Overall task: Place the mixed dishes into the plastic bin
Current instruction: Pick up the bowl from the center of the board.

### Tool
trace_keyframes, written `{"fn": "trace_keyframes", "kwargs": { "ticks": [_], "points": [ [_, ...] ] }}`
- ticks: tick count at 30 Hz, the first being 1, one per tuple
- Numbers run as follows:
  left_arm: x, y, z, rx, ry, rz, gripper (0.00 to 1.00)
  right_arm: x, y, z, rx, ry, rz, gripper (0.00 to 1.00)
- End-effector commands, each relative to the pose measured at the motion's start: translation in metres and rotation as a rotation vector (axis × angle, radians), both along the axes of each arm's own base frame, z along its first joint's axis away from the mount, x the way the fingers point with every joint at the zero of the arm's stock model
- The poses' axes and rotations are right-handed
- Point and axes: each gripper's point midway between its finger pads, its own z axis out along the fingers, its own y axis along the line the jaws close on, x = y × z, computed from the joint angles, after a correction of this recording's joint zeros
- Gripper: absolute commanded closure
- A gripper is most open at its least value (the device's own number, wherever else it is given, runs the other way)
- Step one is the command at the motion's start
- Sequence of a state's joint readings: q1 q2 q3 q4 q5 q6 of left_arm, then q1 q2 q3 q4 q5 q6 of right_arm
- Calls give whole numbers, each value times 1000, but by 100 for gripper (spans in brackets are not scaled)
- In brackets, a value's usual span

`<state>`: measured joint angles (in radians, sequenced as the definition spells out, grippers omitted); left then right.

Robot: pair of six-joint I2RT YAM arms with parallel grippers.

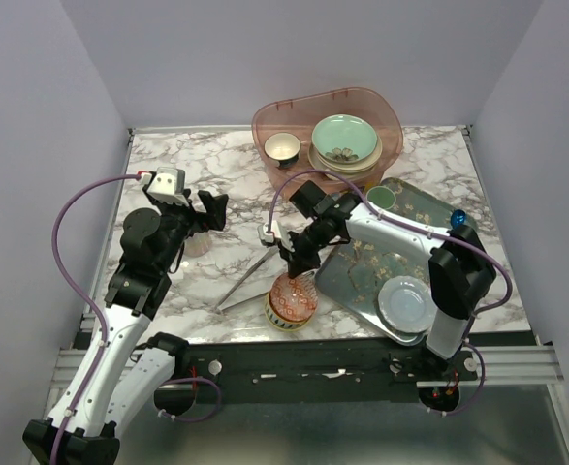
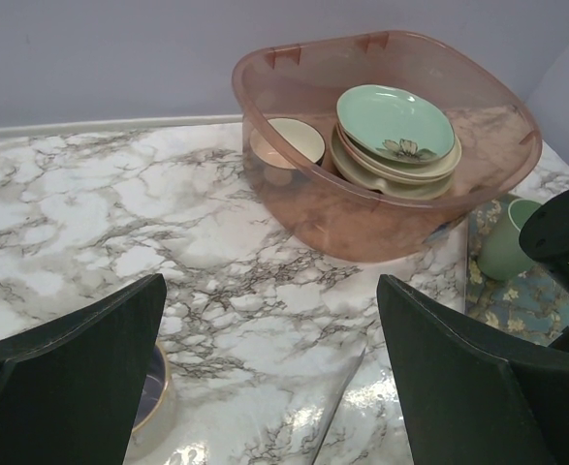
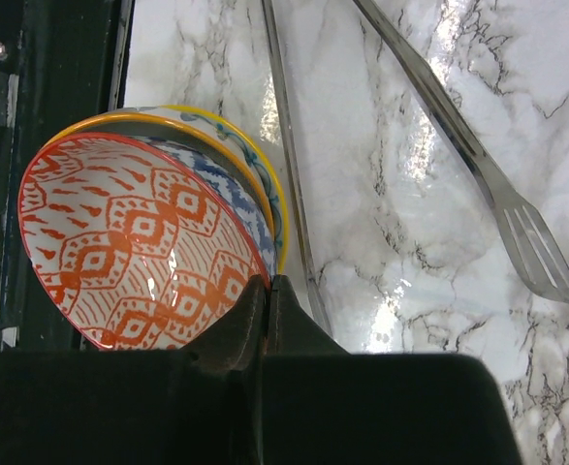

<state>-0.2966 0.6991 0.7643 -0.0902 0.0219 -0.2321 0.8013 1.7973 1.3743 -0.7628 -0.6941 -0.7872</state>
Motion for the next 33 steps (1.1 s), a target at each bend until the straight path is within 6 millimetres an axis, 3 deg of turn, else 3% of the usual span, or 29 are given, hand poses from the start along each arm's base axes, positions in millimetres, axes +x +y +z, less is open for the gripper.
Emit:
{"fn": "trace_keyframes", "kwargs": {
  "ticks": [1,7,14,19,25,33],
  "points": [
    [0,-7,5,1,-30,-39,1,-3,-6,20,-15,-22,30,96],
    [-3,-17,5,-13,-30,-97,1,-8,-5,35,15,-21,42,100],
    [-7,-29,6,-44,-23,-166,1,3,-9,53,34,-26,-28,100],
    [-11,-42,8,-78,-11,-236,1,16,-18,81,102,-27,-109,99],
    [-19,-67,13,-224,66,-359,1,38,-28,102,154,-46,-263,100],
    [-30,-103,-5,-382,326,-460,1,64,-42,125,206,-97,-460,100]
  ]
}}
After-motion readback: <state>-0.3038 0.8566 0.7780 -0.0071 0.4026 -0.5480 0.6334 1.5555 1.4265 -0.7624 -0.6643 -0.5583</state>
